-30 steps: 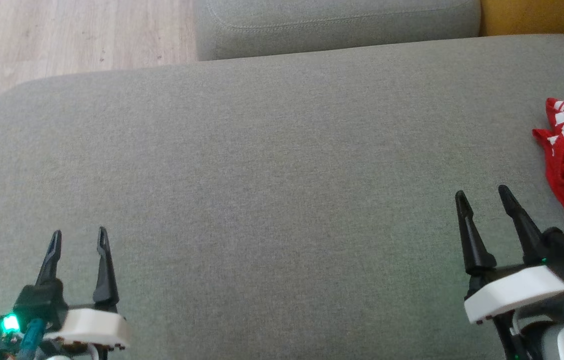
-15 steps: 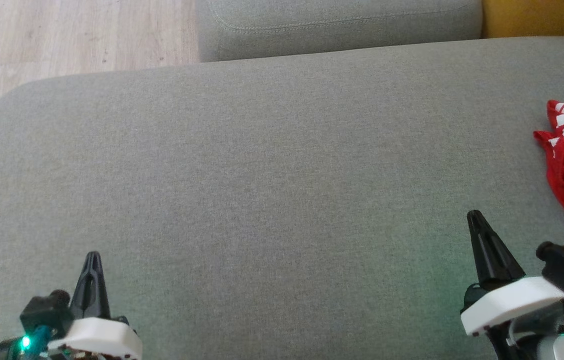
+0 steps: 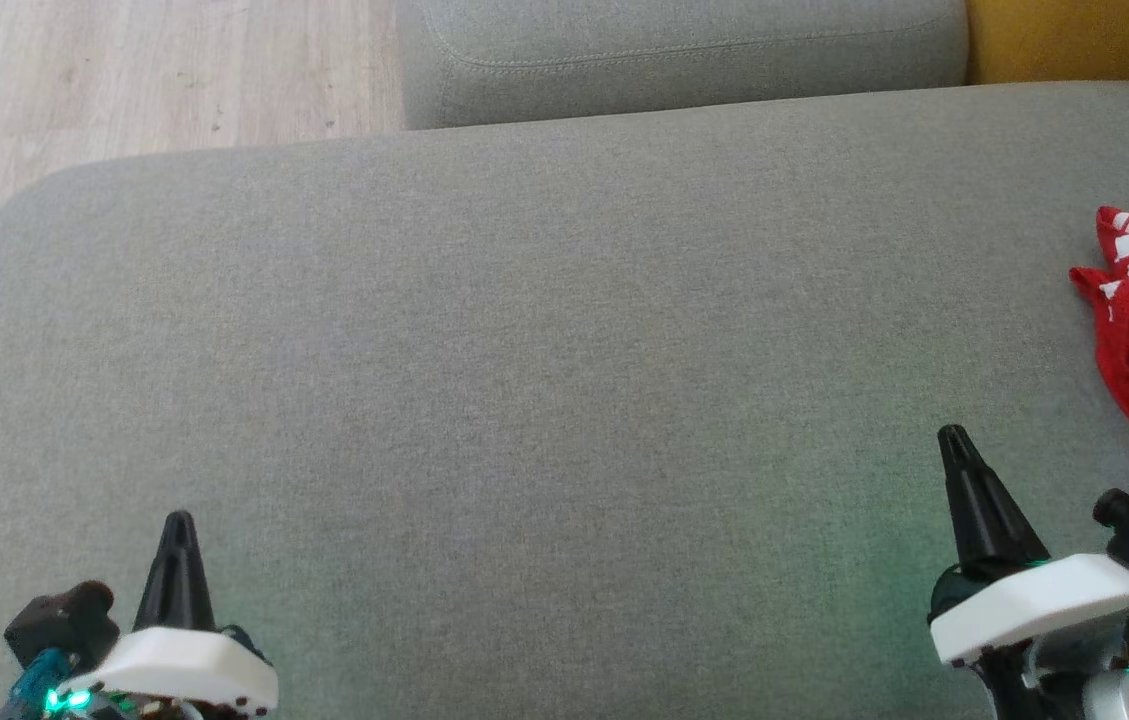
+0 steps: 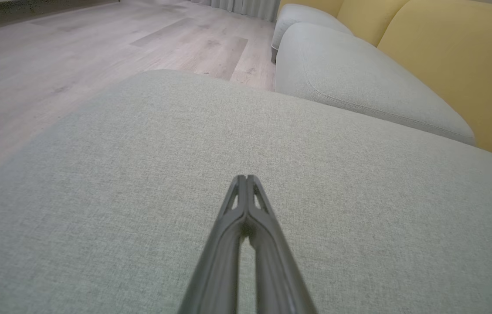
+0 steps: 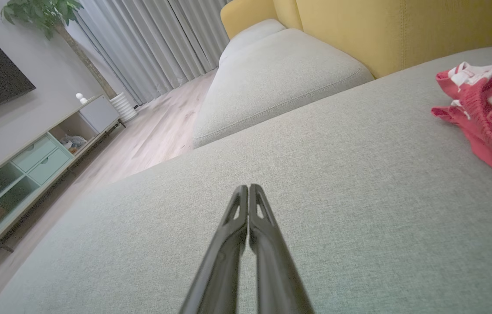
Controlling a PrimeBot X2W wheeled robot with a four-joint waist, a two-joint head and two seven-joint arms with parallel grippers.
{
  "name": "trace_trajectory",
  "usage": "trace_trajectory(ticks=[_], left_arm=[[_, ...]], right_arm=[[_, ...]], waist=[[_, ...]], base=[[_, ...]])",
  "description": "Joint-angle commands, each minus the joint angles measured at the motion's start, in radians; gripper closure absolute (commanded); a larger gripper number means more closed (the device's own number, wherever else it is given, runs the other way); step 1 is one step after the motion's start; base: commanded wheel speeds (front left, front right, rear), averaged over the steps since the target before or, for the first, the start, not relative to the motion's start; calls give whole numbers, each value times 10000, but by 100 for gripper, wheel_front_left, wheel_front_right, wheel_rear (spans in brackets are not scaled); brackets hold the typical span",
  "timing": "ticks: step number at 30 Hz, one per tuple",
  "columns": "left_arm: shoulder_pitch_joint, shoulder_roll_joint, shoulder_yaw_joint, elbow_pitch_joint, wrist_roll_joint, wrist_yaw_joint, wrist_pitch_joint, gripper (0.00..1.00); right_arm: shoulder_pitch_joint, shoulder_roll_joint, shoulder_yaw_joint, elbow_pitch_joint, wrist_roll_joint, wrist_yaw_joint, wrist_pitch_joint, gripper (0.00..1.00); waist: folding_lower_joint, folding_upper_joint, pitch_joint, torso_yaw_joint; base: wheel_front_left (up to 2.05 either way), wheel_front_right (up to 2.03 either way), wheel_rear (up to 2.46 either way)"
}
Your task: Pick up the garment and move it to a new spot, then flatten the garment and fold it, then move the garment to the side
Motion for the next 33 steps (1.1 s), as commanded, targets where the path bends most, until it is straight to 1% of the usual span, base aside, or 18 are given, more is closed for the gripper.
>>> trace_trajectory(ticks=[1, 2, 16, 33], left_arm=[[-440, 96, 280, -225, -177, -99, 37, 100], [-465, 46, 343, -193, -374, -174, 67, 100], [-624, -307, 789, -10, -1743, -693, 287, 100], [-795, -723, 1314, 187, -3298, -1285, 551, 100]], right_arm=[[-498, -181, 16, -252, 267, -4, -114, 100], [-530, -192, 11, -190, 514, -4, -130, 100], [-753, -252, -42, 245, 2218, -6, -225, 100], [-1010, -297, -135, 744, 4143, -8, -308, 100]], waist=[[0, -1, -5, 3], [0, -1, -17, 11], [0, -1, -100, 64], [0, -1, -194, 125]], base=[[0, 0, 0], [0, 0, 0], [0, 0, 0], [0, 0, 0]])
